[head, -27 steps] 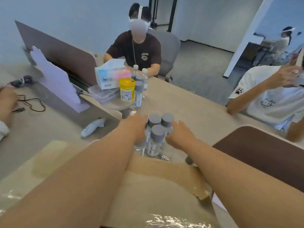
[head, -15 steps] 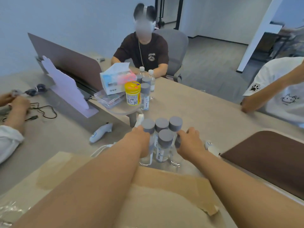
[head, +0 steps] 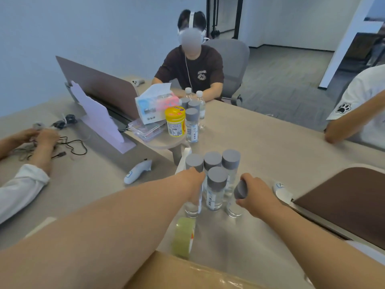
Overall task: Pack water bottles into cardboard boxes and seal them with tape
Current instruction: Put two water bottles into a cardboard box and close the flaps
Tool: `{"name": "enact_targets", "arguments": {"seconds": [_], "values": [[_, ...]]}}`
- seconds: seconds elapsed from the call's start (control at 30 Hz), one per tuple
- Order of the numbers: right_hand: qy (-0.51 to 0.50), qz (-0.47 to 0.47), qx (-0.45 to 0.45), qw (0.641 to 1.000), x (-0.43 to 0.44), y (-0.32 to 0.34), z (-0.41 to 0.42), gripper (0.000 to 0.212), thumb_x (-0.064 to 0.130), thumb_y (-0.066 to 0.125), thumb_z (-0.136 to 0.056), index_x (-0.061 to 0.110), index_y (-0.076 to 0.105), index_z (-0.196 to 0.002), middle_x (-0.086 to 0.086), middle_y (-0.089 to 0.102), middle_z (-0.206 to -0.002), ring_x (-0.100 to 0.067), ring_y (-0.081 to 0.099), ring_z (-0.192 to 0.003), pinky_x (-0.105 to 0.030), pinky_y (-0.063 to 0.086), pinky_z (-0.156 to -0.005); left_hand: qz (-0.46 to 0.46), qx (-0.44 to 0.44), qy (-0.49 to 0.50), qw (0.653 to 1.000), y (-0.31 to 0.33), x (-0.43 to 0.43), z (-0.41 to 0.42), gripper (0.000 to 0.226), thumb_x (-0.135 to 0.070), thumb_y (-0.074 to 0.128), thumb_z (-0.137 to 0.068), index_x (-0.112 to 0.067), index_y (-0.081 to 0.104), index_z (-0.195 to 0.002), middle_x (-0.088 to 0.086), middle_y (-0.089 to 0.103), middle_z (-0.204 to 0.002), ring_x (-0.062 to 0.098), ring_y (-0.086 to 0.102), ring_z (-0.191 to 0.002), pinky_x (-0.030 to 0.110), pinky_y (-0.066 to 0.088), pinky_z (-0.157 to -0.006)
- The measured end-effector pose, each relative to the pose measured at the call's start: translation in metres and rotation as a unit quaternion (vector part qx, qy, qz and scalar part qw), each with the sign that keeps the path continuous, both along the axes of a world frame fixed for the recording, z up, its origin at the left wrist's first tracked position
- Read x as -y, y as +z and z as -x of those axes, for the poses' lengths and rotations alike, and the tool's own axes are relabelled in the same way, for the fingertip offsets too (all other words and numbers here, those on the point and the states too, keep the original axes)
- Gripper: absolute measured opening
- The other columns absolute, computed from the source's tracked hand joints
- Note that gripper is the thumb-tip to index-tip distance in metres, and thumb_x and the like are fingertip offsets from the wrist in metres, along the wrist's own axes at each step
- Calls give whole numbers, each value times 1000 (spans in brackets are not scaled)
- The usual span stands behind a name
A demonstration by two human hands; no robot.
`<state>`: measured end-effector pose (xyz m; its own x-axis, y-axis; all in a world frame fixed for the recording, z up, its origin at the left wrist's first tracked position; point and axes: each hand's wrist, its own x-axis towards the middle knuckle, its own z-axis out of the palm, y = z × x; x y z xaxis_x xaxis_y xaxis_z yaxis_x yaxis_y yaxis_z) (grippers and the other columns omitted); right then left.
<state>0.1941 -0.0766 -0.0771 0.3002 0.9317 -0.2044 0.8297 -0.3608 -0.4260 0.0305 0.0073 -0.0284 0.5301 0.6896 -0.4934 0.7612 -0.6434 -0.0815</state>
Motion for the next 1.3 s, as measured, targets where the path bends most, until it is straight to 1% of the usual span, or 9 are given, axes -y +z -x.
{"name": "enact_targets", "arguments": {"seconds": [0.27, 0.53, 0.7, 0.83, 0.93, 1.07, 1.17, 1.23, 1.3], "values": [[-18, -28, 6, 999, 29, 25, -3, 39, 20, 67, -78, 10, 48, -110, -9, 55, -104, -23, 46, -85, -29, 37, -69, -34, 9, -20, 999, 44, 7, -1, 33, -25, 71, -79, -8, 65, -107, 5, 59, -92, 23, 56, -82, 25, 43, -60], [-32, -80, 10, 996, 83, 122, 5, 37, 21, 71, -71, 16, 42, -93, -6, 56, -94, -25, 51, -82, -27, 37, -60, -85, 123, -22, 988, 131, 55, -7, 42, -36, 73, -74, -13, 54, -103, 8, 60, -109, 26, 58, -95, 30, 47, -69], [-57, -141, 57, 987, 167, 193, 3, 39, 26, 73, -72, 16, 45, -97, 2, 49, -86, -21, 48, -81, -26, 35, -64, -77, 187, -60, 977, 192, 126, -25, 37, -38, 69, -75, -9, 63, -98, 8, 66, -100, 25, 63, -92, 31, 50, -71], [-124, -126, 83, 981, 253, 230, -14, 43, 31, 72, -72, 15, 49, -105, -4, 55, -98, -22, 53, -85, -28, 40, -65, -86, 209, -124, 966, 224, 201, -49, 37, -37, 65, -78, -8, 65, -100, 11, 66, -100, 26, 61, -88, 31, 46, -69], [-184, -97, 128, 970, 323, 243, -28, 43, 36, 70, -70, 17, 50, -104, -5, 56, -99, -22, 52, -86, -30, 43, -70, -60, 240, -151, 957, 235, 260, -60, 22, -34, 66, -76, -14, 63, -80, 9, 62, -89, 25, 57, -77, 28, 41, -59], [-238, -75, 137, 959, 412, 245, -53, 64, 42, 71, -64, 18, 51, -120, -6, 55, -114, -23, 53, -92, -32, 48, -82, -25, 260, -162, 952, 228, 333, -82, 35, -43, 70, -67, -14, 60, -84, 6, 65, -85, 23, 62, -74, 27, 41, -52], [-254, -29, 146, 956, 477, 237, -59, 68, 39, 73, -71, 11, 50, -128, -6, 63, -102, -18, 53, -77, -24, 44, -65, 44, 269, -159, 949, 211, 392, -95, 40, -42, 76, -65, -13, 63, -90, 8, 66, -92, 25, 68, -76, 27, 52, -54], [-253, 16, 140, 957, 516, 222, -57, 47, 44, 74, -68, 13, 63, -103, -2, 64, -88, -17, 54, -70, -20, 37, -52, 107, 261, -136, 950, 192, 429, -103, 36, -35, 79, -65, -11, 66, -88, 10, 65, -97, 29, 69, -80, 31, 58, -59], [-227, 63, 137, 962, 544, 201, -55, 35, 47, 73, -67, 16, 65, -81, 0, 63, -79, -21, 58, -73, -23, 42, -53, 143, 240, -114, 953, 168, 457, -108, 40, -32, 81, -64, -7, 68, -92, 13, 63, -103, 33, 67, -79, 36, 59, -66]]}}
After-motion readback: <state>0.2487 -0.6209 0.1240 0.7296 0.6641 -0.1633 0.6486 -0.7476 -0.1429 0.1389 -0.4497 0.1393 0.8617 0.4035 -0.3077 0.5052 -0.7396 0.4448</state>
